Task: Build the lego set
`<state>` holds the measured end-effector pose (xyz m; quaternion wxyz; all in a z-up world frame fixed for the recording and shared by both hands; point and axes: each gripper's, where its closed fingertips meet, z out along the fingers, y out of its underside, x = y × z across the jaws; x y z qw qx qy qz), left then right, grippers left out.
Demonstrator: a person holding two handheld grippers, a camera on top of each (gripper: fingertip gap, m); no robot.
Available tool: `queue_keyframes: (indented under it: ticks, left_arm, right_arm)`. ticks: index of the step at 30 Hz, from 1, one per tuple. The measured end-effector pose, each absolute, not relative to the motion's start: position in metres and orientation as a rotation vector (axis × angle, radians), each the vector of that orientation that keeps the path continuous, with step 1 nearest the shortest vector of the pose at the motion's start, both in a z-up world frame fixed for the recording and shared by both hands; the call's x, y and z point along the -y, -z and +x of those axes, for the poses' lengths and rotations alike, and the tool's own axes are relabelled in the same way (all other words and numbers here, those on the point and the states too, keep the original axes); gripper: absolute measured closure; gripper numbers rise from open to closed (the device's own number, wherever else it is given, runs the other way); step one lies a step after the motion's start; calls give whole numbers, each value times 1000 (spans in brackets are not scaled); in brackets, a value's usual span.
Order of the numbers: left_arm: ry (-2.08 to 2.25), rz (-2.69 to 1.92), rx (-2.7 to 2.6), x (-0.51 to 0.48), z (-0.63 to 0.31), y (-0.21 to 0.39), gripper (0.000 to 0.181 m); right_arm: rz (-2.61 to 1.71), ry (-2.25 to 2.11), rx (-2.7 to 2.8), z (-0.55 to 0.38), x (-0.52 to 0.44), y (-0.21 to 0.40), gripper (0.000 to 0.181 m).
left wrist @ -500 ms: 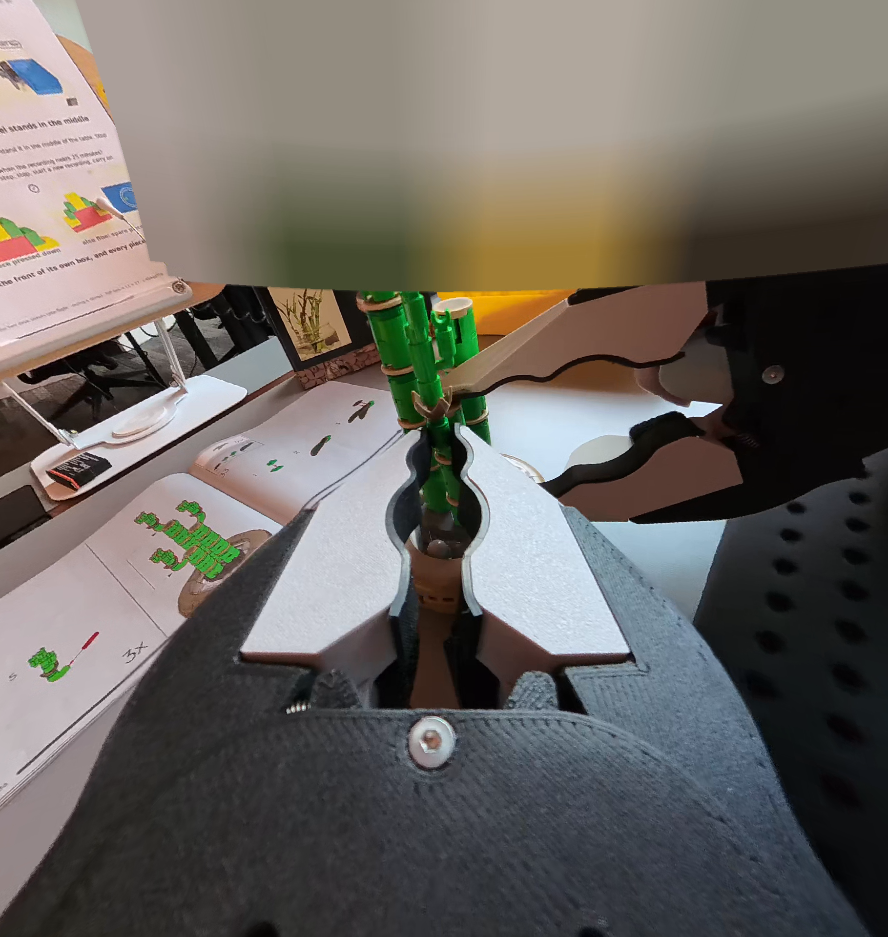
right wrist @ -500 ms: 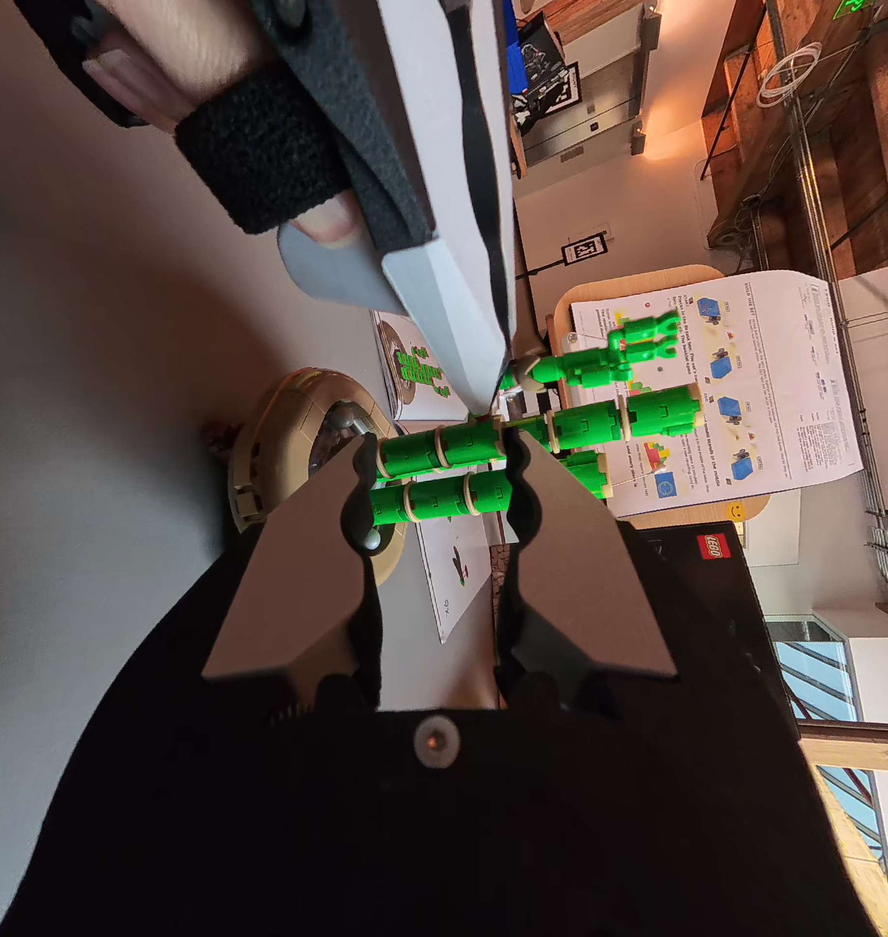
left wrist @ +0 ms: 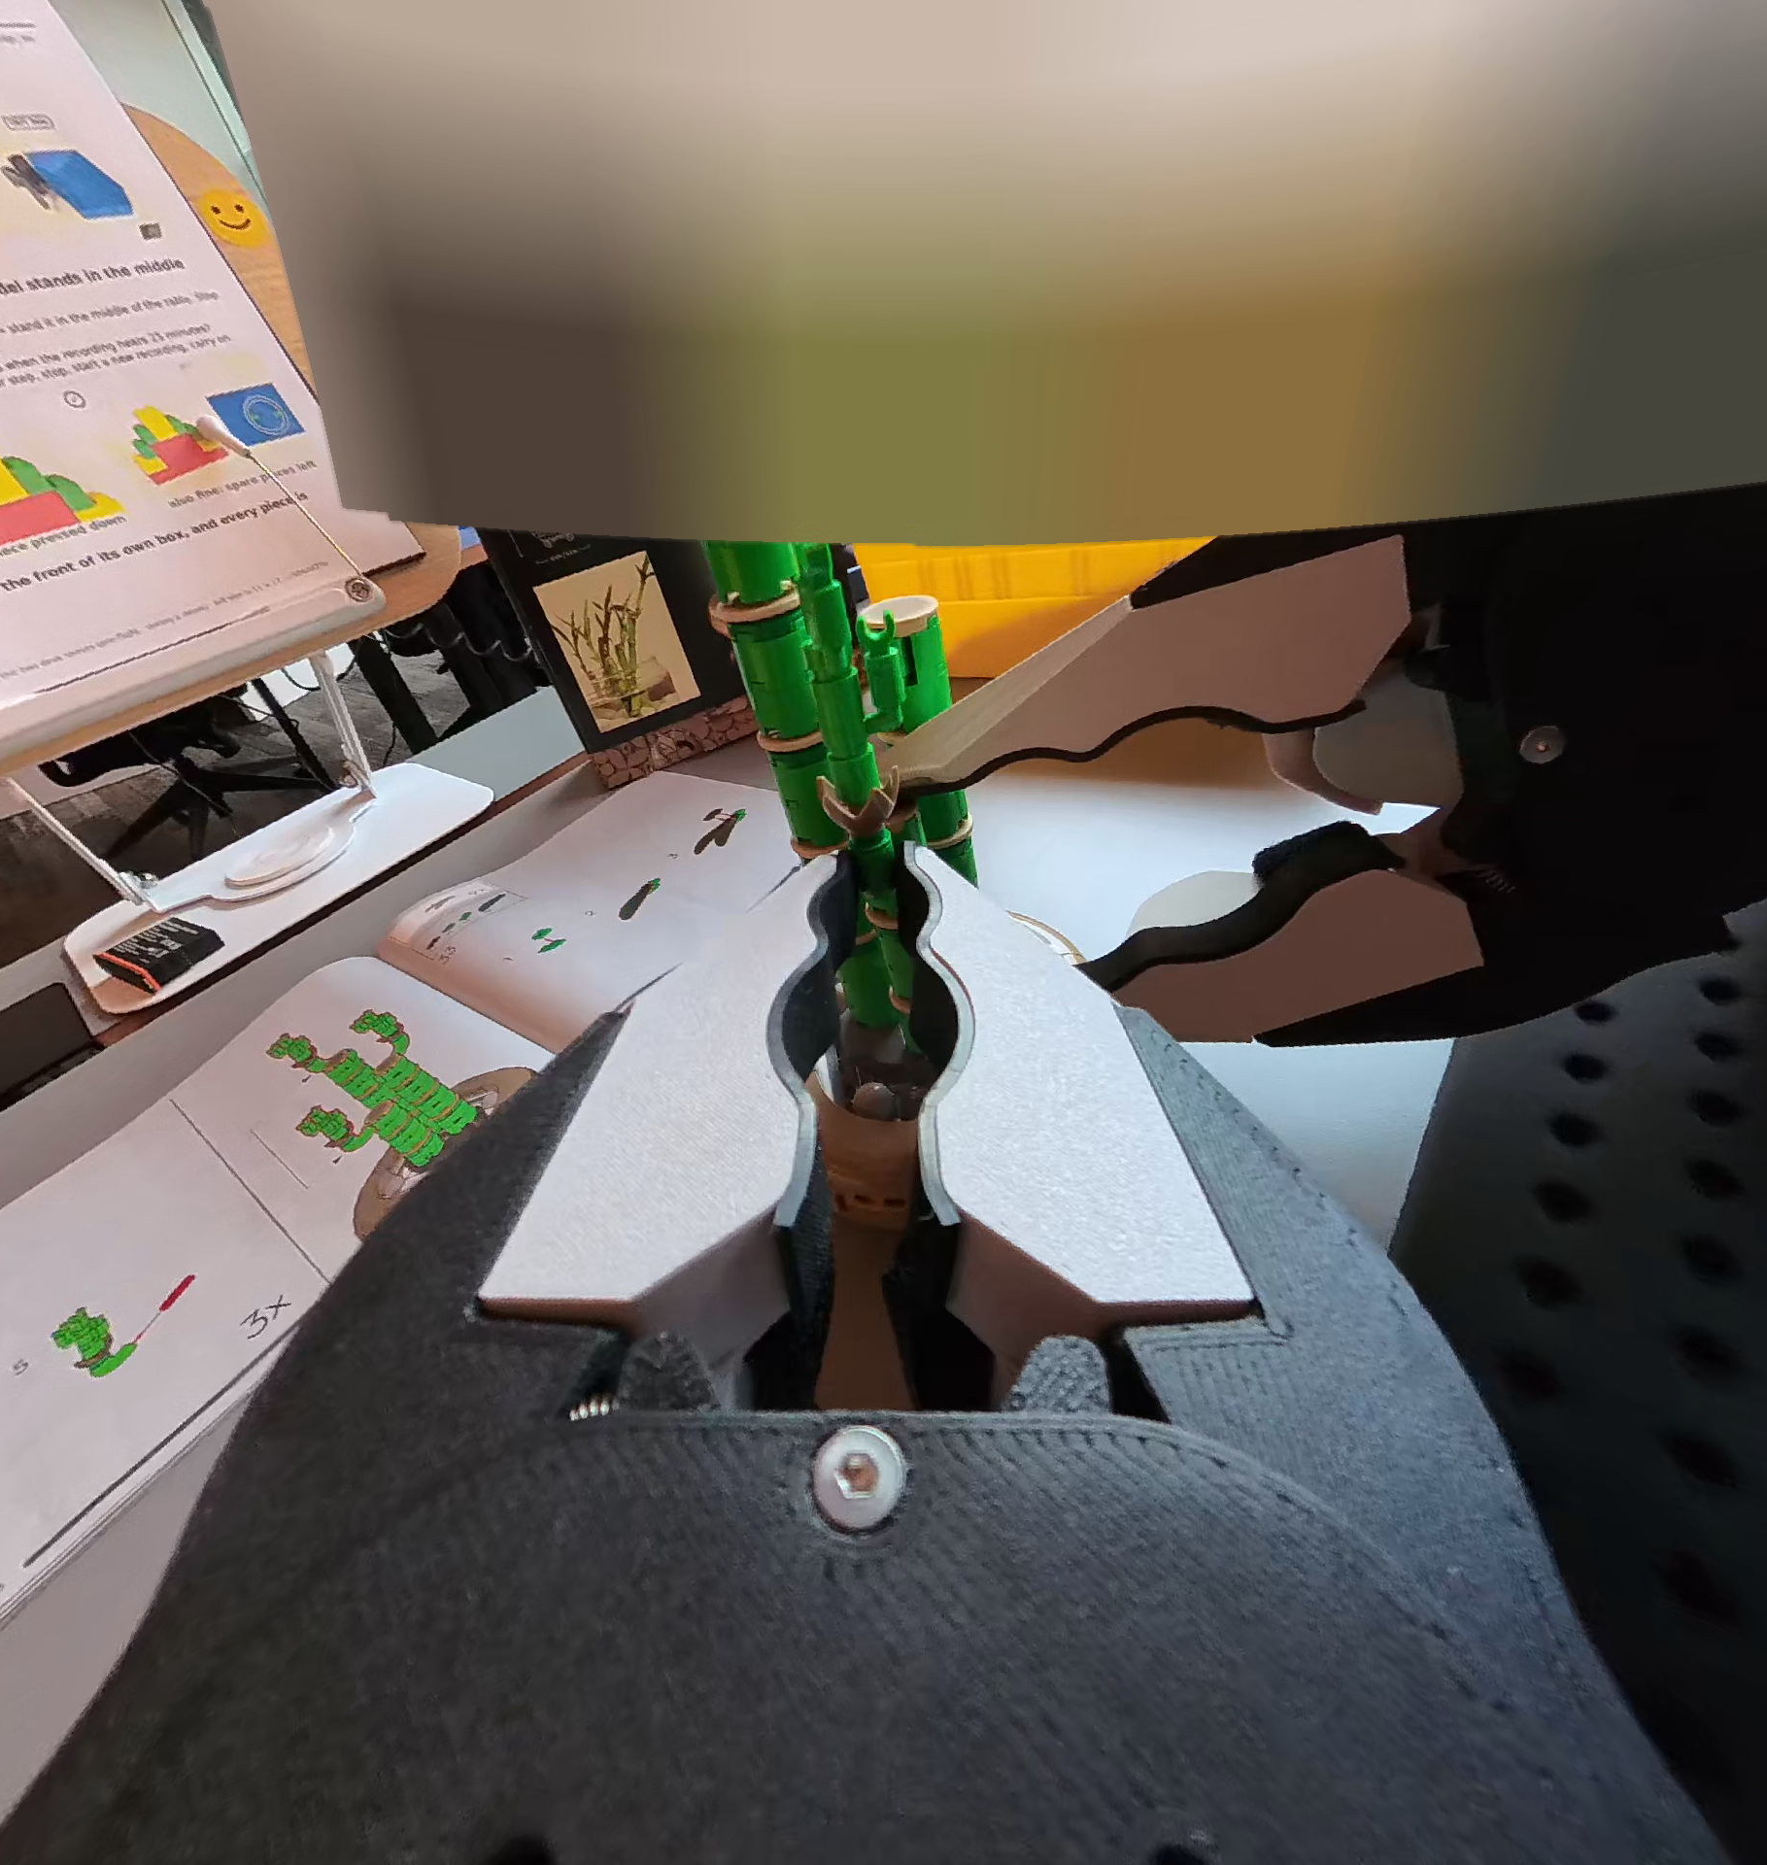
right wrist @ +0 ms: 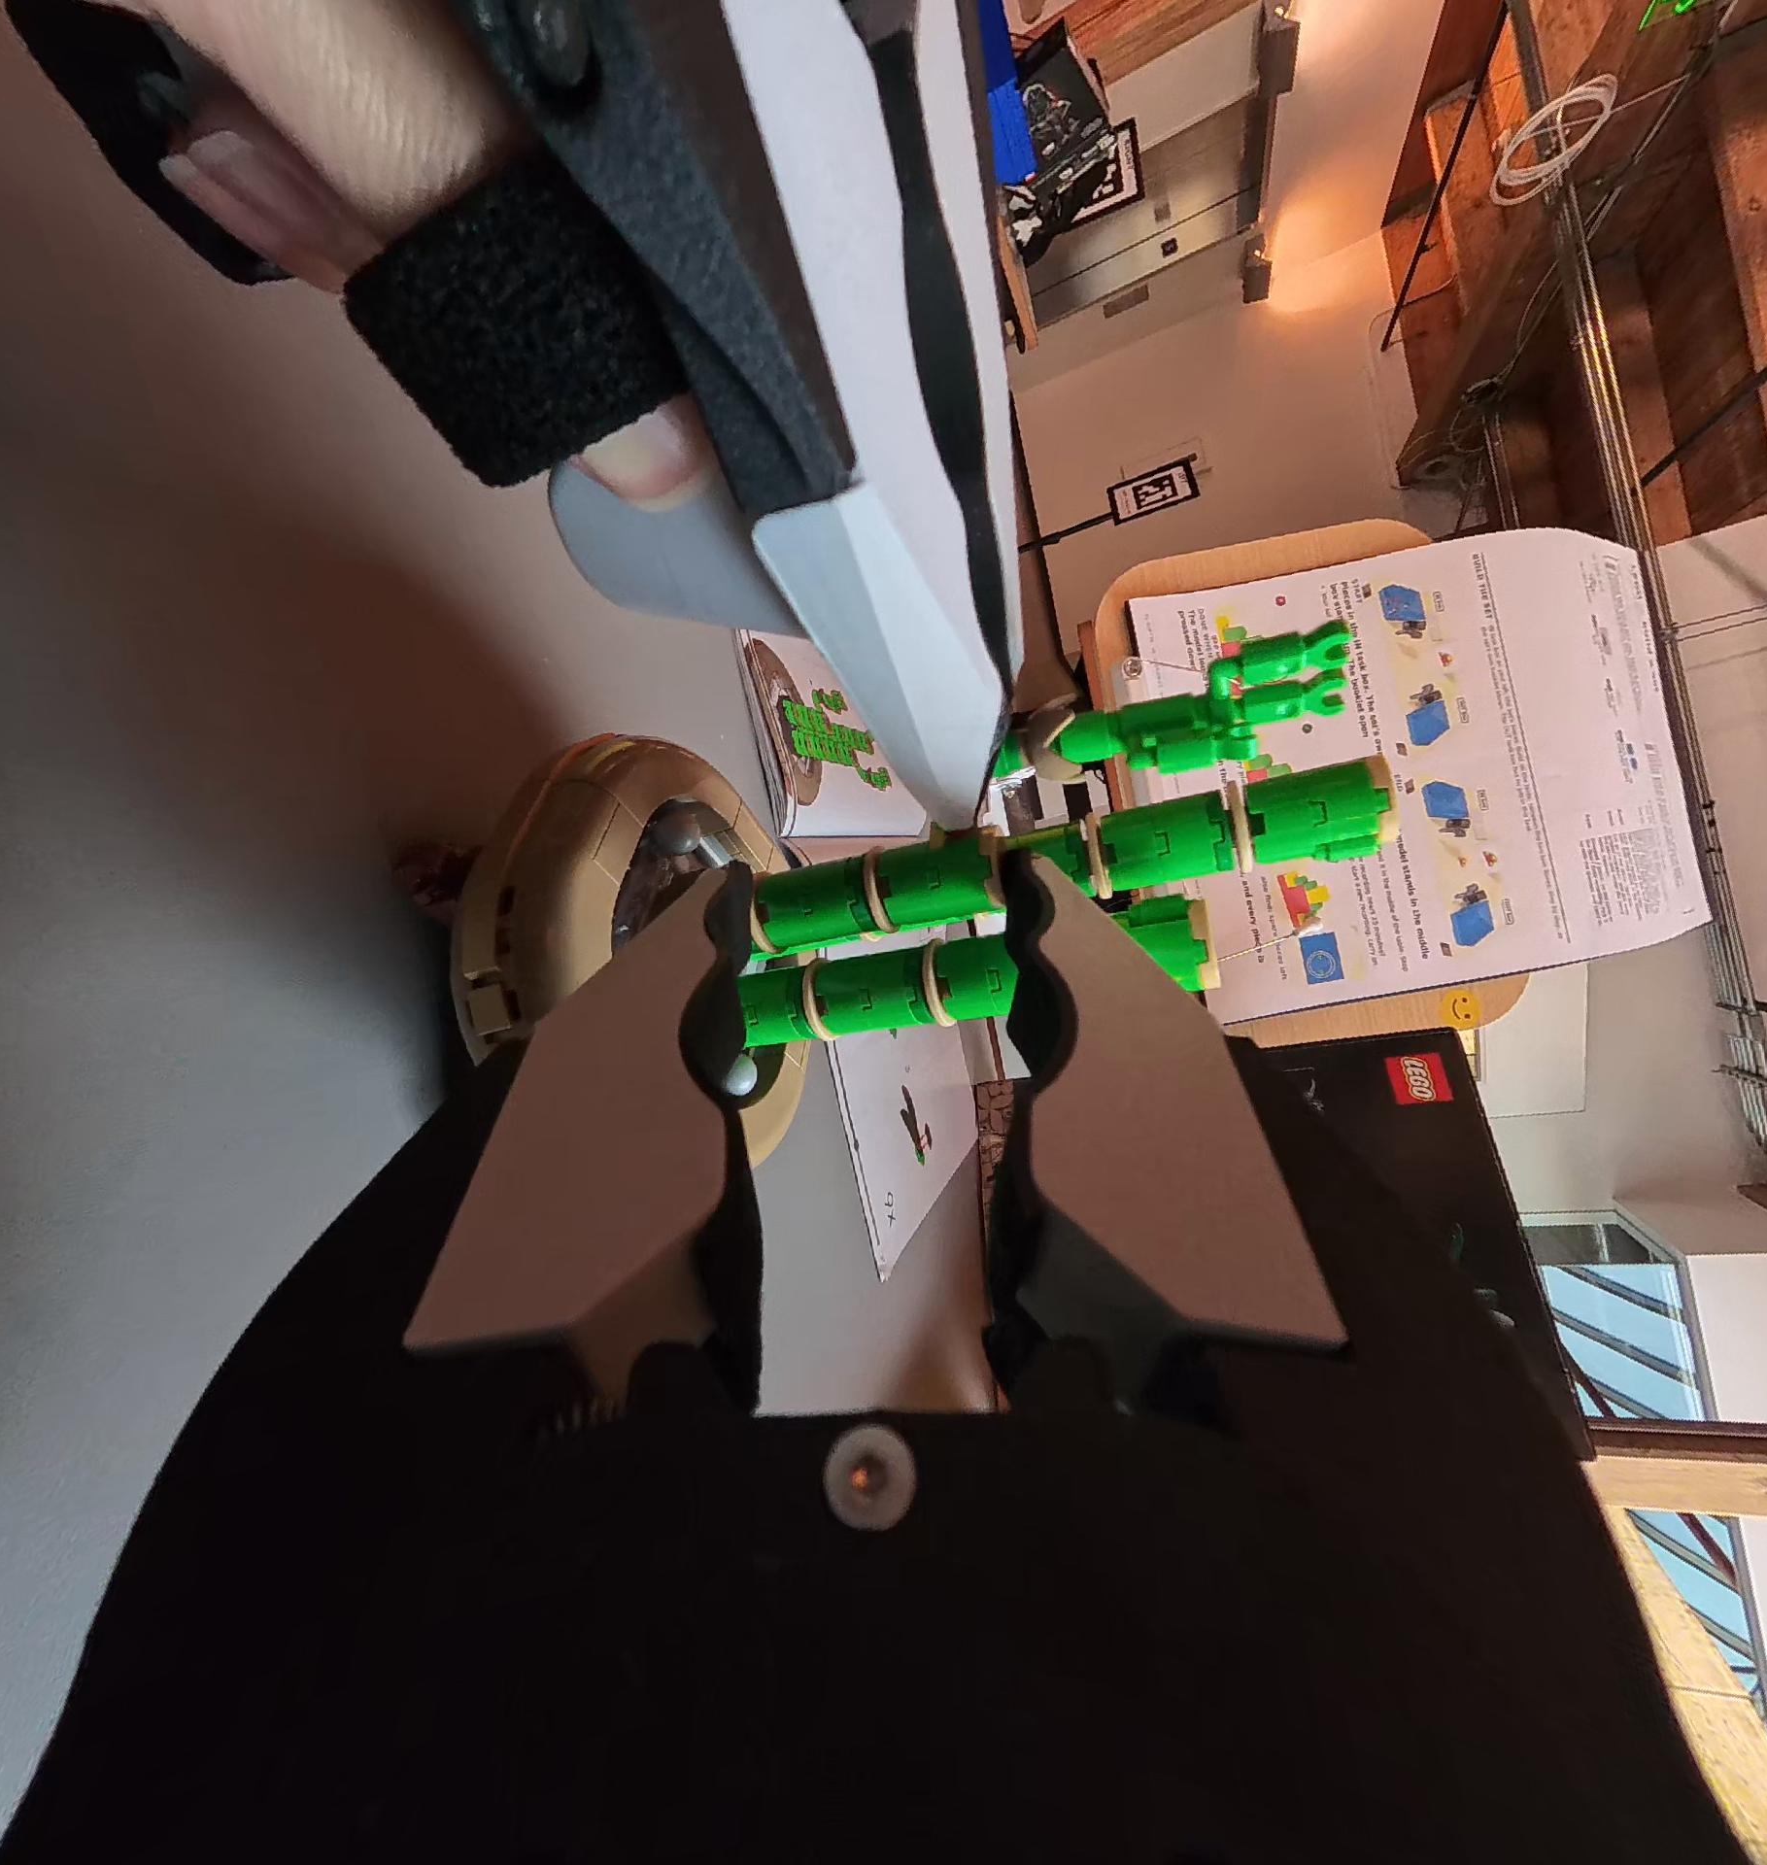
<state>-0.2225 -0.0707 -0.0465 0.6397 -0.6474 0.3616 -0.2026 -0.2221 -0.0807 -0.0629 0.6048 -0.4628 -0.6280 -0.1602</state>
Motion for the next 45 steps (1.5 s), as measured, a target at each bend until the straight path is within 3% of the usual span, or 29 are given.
queue_keyframes:
  ticks: [25, 28, 40, 45]
  left_arm:
    - [474, -1479, -822, 68, -220, 46, 174]
    - [473, -1481, -820, 68, -221, 46, 174]
    - [440, -1438, -813, 72, -221, 45, 174]
    - [481, -1440, -811, 79, -222, 44, 157]
  right_arm:
    - [-1063, 389, 1422, -221, 80, 58, 136]
    - [-1072, 392, 1426, -222, 79, 62, 128]
    - [-982, 360, 1384, -228, 83, 57, 125]
    - [-1039, 166, 1258, -221, 89, 39, 127]
